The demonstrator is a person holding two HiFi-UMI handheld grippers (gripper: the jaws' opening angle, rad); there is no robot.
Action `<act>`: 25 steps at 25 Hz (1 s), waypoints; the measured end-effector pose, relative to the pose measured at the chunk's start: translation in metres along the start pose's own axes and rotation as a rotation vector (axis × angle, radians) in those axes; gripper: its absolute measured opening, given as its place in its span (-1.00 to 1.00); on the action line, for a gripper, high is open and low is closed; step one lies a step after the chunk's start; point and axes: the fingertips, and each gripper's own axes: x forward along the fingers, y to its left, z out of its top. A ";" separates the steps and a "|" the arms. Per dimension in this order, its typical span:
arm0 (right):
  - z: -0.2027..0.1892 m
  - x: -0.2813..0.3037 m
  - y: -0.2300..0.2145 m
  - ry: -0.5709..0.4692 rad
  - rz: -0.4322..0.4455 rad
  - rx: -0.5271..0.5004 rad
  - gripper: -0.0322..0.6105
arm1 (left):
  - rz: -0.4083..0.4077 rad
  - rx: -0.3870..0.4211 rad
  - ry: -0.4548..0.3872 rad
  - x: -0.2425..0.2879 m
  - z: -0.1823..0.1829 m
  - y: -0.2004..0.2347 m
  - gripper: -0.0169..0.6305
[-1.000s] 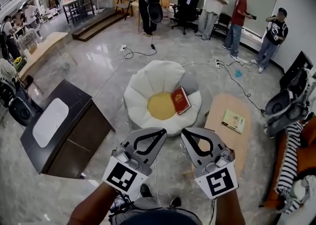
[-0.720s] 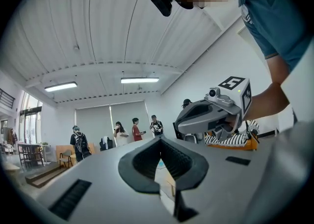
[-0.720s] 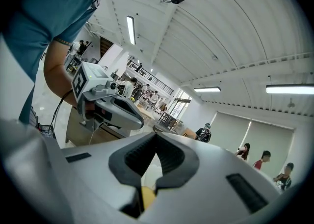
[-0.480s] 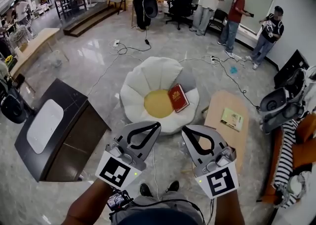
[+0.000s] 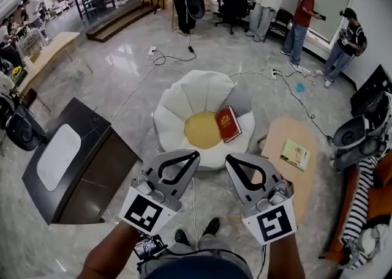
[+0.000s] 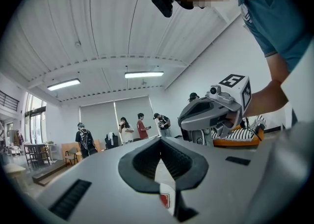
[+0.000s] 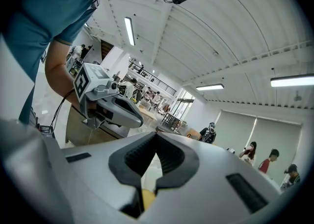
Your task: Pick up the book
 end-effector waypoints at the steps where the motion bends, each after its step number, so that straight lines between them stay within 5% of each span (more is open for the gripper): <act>1: -0.004 0.002 -0.007 -0.003 0.008 0.000 -0.86 | 0.004 0.007 0.005 0.007 0.001 0.002 -0.93; 17: -0.060 0.010 -0.092 -0.084 0.072 0.000 -0.86 | 0.066 0.042 0.052 0.111 0.004 0.009 -0.93; 25: -0.080 0.017 -0.101 -0.073 0.059 0.024 -0.86 | 0.042 0.034 0.058 0.131 -0.010 0.012 -0.93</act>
